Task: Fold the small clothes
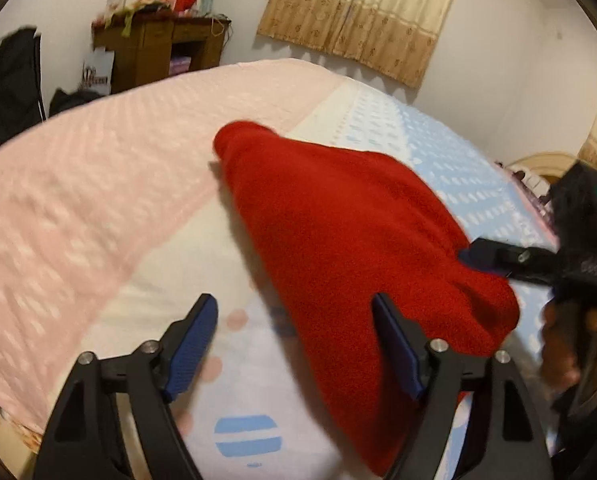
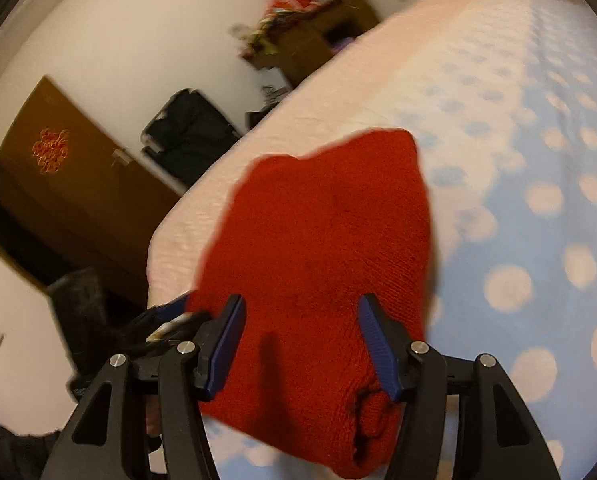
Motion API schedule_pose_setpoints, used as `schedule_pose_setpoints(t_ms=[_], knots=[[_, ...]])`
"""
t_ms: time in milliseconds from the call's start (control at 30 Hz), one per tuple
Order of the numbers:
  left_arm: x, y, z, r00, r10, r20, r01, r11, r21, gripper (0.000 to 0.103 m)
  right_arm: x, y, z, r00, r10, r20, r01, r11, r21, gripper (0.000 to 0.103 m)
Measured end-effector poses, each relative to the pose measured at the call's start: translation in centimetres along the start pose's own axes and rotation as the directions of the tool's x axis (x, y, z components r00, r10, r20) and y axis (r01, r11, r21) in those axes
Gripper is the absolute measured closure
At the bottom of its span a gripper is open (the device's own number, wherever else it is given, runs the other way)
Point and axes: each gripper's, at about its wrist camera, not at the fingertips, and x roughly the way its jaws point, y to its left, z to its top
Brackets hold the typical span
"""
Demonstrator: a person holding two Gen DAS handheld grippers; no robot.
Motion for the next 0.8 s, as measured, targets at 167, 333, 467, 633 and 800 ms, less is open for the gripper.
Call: schedule_pose_setpoints(t_ms=[167,333,467,633,800], knots=[[-2.6,-0.8,0.0,0.999,0.013,0.030,-0.013,1.000,0.023,0.020,-3.9,1.7,-0.7,0.996,0.002,0.094,-0.004,1.000,0.024,0.043],[-6.0,-2.8,0.1,0.991,0.042,0.124,-0.055,0.993,0.103,0.012,-7.0,6.9,-2.6,0.957,-0.190,0.218,0.216,0.971,-0.102,0.039],[-7.2,-3.7,0.9,0.985,0.045,0.167,-0.071,0.986,0.149,0.007,-8.6,9.4,-4.2,0.883,-0.358,0.304,0.403,0.910,-0.098,0.037],[-8.6,-3.4,1.4,0.979,0.031,0.200,-0.060,0.988,0.143,0.005,-10.2,10.6,-4.8,0.852,-0.394,0.345,0.446,0.891,-0.084,0.034],[-9.4,-3.7,1.0,0.978,0.015,0.208,-0.045,0.989,0.139,0.005,-11.6,11.6,-5.2,0.841,-0.399,0.365,0.456,0.886,-0.080,0.034]])
